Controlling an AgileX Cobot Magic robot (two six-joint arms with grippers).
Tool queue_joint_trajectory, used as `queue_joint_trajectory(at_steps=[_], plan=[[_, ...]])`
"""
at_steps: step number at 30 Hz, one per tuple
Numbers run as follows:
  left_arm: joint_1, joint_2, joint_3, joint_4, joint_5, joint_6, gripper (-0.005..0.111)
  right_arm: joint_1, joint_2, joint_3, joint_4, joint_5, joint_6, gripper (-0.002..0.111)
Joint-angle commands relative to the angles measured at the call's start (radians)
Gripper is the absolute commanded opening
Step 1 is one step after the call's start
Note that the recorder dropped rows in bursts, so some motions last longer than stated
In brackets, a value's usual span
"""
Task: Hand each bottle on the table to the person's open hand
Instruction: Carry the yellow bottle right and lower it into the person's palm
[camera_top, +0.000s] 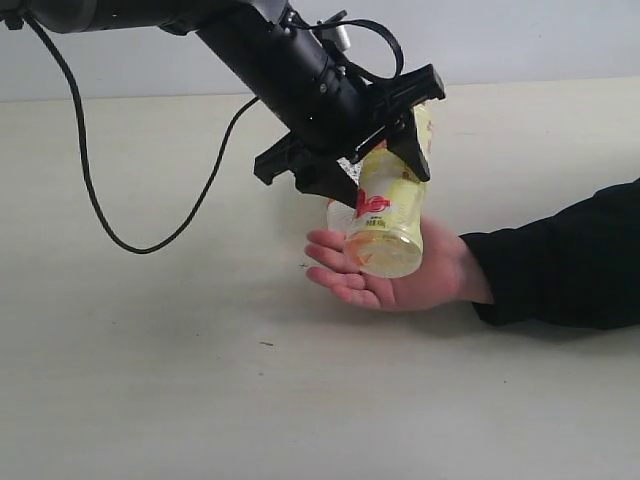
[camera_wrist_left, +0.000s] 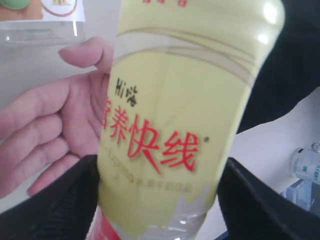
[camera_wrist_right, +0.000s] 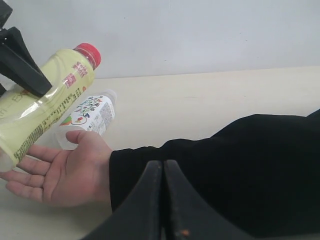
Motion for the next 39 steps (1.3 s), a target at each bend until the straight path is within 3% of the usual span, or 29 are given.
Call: queue_joint_trajectory(at_steps=[1,12,28,34,36,39], plan=[[-0.002,-0.011,0.002,-0.017,-0.037,-0.033,0.000,0.004,-0.004,0.005,-0.003,-0.008,-0.005,0.000],[-0.044,-0.011,0.107,0.022,-0.186,-0.035,0.000,0.004,-0.004,0.005,-0.003,-0.008,-0.005,0.000],[-0.044,-0.011,0.107,0.104,-0.201,-0.035,0.000,0.004,-0.004,0.005,-0.003,-0.008,-0.005,0.000],[-0.047,0.042,0.113,0.031,-0.194,-0.032,0.001,0.004,-0.004,0.005,-0.003,-0.008,-0.005,0.000],[-0.047,0.060,0.113,0.005,-0.196,-0.017,0.012,0.004,-0.004,0.005,-0.003,-0.008,-0.005,0.000],[-0.044,0.049,0.113,0.005,-0.184,0.029,0.043,0.004,-0.004,0.005,-0.003,-0.008,-0.005,0.000]])
